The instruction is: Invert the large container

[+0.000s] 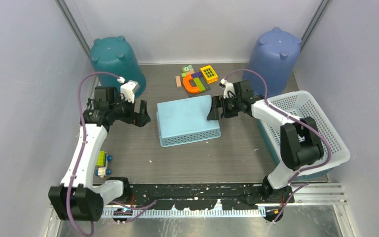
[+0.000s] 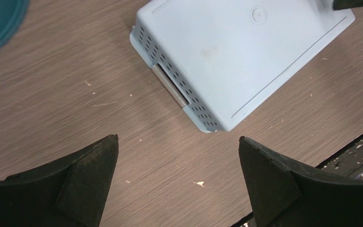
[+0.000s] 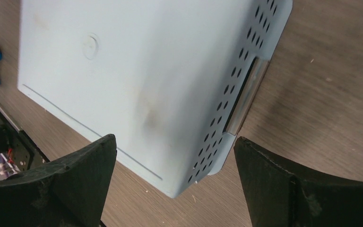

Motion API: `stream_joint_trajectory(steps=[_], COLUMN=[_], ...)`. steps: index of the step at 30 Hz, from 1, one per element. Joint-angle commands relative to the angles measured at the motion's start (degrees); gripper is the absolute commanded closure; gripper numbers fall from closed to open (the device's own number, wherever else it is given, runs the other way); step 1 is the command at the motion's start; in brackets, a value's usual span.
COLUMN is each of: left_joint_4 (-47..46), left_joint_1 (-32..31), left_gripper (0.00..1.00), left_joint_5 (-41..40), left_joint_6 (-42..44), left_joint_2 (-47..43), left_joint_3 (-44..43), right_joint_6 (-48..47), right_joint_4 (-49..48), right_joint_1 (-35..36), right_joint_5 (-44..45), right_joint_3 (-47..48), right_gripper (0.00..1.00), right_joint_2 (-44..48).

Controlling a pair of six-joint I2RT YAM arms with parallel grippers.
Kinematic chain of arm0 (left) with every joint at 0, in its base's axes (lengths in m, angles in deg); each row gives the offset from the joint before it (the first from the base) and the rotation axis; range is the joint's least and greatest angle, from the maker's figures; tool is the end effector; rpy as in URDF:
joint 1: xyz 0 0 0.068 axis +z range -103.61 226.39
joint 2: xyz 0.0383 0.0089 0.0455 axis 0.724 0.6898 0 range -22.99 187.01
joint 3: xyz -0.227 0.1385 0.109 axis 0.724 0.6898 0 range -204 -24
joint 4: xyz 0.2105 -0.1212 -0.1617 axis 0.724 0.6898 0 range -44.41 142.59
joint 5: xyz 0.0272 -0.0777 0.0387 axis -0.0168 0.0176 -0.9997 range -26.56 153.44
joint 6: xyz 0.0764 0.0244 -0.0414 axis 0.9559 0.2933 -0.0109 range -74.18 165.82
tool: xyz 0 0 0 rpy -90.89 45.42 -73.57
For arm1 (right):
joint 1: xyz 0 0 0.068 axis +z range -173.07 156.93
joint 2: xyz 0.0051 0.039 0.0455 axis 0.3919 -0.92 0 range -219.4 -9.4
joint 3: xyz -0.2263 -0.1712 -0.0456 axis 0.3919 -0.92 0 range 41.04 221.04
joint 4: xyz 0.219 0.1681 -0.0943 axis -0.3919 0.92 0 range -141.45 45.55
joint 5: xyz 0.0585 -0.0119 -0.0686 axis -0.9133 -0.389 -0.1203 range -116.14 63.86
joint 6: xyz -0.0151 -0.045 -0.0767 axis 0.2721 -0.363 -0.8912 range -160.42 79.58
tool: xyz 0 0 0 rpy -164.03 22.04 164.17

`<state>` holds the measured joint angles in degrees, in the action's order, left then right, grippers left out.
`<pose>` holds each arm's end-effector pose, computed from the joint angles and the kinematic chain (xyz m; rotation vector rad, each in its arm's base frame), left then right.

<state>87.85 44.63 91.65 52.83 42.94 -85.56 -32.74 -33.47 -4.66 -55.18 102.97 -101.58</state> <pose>0.2855 -0.0469 0.3015 0.4073 2.2894 -0.5387 0.3637 0.1623 0.1968 -0.4644 2.3880 0.8192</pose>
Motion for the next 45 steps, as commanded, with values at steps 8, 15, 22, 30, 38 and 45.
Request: stream_joint_trajectory(steps=[8,15,22,30,38,45], left_joint_4=[6.8,6.2,2.3,-3.4,-2.9,-4.0], left_joint_1=[0.2,-0.1,-9.2,-28.6,-38.9,-40.3], left_gripper=[0.0,0.0,0.0,0.0,0.0,0.0], left_joint_5=[-1.8,2.0,-5.1,-22.4,-32.5,-37.0], left_joint_6=[8.5,10.4,10.2,8.3,1.3,-2.3], left_joint_2=[-8.1,-6.2,-1.9,9.8,25.2,30.1], left_joint_3=[-1.4,-2.2,-4.3,-11.0,-18.9,-19.1], right_joint_6=[5.7,3.1,-3.3,-6.4,-6.9,-6.2], right_joint_4=[0.8,7.0,16.3,16.7,13.0,10.2], right_joint_1=[9.7,14.2,5.5,-10.4,-14.6,-16.6], right_joint_5=[-12.7,-18.1,-14.4,-3.2,-2.9,-6.8], right_joint_3=[9.3,19.2,20.9,14.9,9.3,6.1], right_gripper=[0.03,0.0,0.0,0.0,0.0,0.0], right_joint_2=[-8.2,-13.8,-4.0,13.3,22.3,23.2])
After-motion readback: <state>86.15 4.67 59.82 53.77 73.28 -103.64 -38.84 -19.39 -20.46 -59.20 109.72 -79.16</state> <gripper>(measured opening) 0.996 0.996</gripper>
